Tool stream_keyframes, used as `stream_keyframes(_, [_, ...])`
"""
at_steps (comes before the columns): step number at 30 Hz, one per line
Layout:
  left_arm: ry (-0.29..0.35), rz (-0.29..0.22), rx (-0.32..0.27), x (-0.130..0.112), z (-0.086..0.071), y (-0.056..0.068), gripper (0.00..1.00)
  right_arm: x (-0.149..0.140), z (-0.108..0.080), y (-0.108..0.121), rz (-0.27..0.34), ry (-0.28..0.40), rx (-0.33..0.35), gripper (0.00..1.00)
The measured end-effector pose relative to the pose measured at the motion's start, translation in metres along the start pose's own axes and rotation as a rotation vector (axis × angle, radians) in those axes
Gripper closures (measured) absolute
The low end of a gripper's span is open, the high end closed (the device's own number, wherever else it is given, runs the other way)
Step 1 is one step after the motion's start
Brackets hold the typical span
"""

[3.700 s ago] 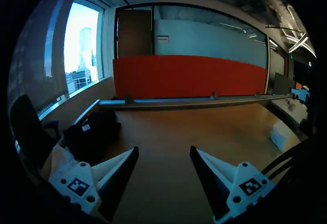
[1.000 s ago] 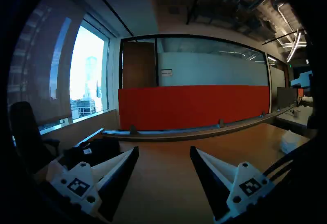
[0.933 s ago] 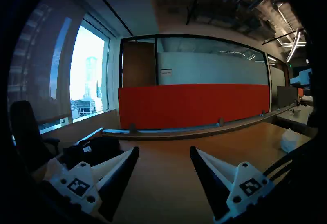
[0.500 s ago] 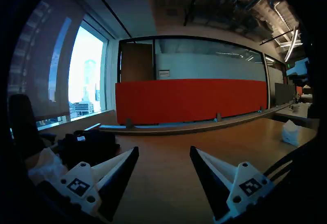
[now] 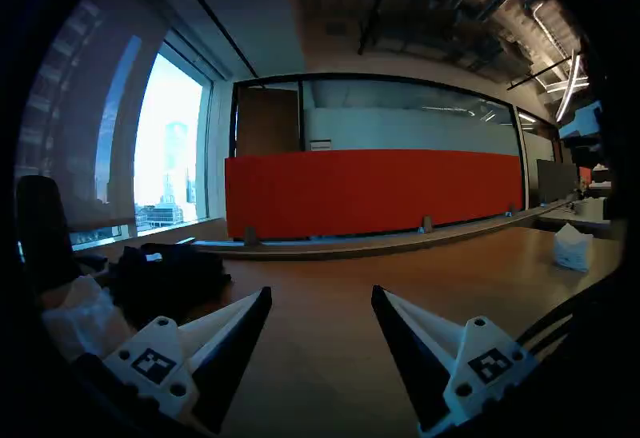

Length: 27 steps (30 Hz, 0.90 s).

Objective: Fold towel

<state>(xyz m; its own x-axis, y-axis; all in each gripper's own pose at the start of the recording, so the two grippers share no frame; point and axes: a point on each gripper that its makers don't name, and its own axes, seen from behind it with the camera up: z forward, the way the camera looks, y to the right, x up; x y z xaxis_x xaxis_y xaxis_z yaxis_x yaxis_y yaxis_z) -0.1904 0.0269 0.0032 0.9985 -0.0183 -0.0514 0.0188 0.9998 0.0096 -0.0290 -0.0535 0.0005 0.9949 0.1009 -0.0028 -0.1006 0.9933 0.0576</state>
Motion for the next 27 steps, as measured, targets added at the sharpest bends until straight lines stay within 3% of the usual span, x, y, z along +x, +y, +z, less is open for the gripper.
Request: stream_keyframes(27, [-0.013, -0.038, 0.018, -0.015, 0.003, -0.012, 0.07, -0.008, -0.001, 0.009, -0.025, -0.01, -0.01, 0.01])
